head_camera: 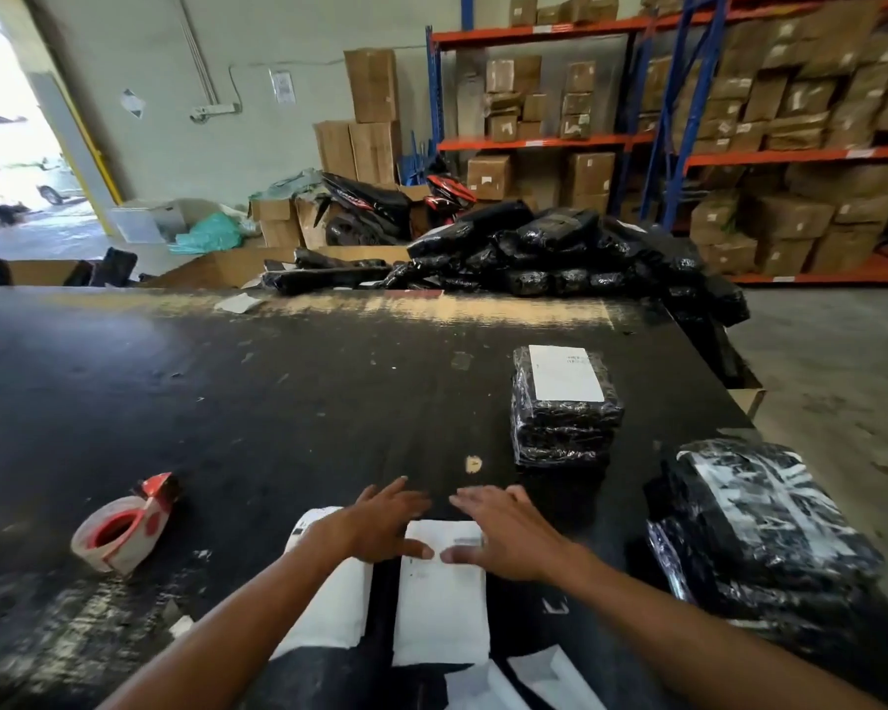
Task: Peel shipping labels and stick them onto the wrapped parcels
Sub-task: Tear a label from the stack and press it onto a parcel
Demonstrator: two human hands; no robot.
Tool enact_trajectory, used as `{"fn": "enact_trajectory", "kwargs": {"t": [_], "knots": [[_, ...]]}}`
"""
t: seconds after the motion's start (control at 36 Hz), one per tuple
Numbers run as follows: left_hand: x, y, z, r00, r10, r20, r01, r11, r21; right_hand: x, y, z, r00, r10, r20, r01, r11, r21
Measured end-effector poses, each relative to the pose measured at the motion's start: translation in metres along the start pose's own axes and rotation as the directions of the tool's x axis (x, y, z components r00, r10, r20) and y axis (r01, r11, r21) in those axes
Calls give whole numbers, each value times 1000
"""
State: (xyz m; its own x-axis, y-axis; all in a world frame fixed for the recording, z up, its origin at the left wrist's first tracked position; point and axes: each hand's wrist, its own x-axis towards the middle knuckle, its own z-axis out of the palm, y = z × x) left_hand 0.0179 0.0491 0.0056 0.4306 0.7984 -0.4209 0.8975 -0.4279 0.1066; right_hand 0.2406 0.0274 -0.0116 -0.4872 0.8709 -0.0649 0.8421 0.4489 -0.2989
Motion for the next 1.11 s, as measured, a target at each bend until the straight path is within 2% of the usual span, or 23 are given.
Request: {"fn": "enact_trajectory", "kwargs": {"t": [0.08,0.14,0.42,0.56,0.61,0.67,0.72,0.81,0.86,0.92,0.94,1.0,1.03,1.06,1.11], "knots": [[-7,-2,27,1000,-2,28,0,997,75,-8,-3,35,988,78,130,-70,996,-62],[-8,-1,40,1000,18,-13,-17,996,89,-12,-2,48,983,125,135,-116,991,-71],[-15,0,59,973,91,-214,-56,985,165,-23,-9,74,988,137,-67,-146,977,-154],[-27,7,53,937,50,-344,-33,998,53,-31,-3,76,974,45,-221,-78,987,-140],[-36,15,46,909,-15,-417,1,999,-35,-36,-2,69,967,46,-252,-80,988,-128],[-40,23,40,888,-134,-440,-5,954,-301,-39,-1,62,958,57,-282,-96,987,-128],[-44,30,30,896,-245,-369,-40,785,-618,-42,-3,56,952,44,-302,-93,984,-151],[-48,38,10,937,-224,-268,-117,522,-845,-48,-11,47,935,-12,-355,-44,988,-149],[-50,43,4,940,-190,-285,-178,439,-881,-56,-14,43,929,-8,-370,-10,999,-49],[-50,43,0,937,-172,-303,-222,376,-900,-60,-18,37,933,81,-351,13,967,256],[-52,44,-1,940,-157,-303,-235,345,-909,-61,-18,32,933,148,-327,24,884,467],[-56,49,-6,944,-126,-305,-257,303,-918,-62,-13,15,921,273,-278,53,619,784],[-59,53,-10,944,-123,-307,-259,303,-917,-63,-8,5,919,302,-254,61,527,847],[-61,55,-15,944,-122,-307,-257,313,-914,-63,-3,-5,915,318,-248,55,510,858],[-65,65,-21,942,-139,-305,-251,309,-917,-68,9,-22,923,286,-257,58,556,829]]}}
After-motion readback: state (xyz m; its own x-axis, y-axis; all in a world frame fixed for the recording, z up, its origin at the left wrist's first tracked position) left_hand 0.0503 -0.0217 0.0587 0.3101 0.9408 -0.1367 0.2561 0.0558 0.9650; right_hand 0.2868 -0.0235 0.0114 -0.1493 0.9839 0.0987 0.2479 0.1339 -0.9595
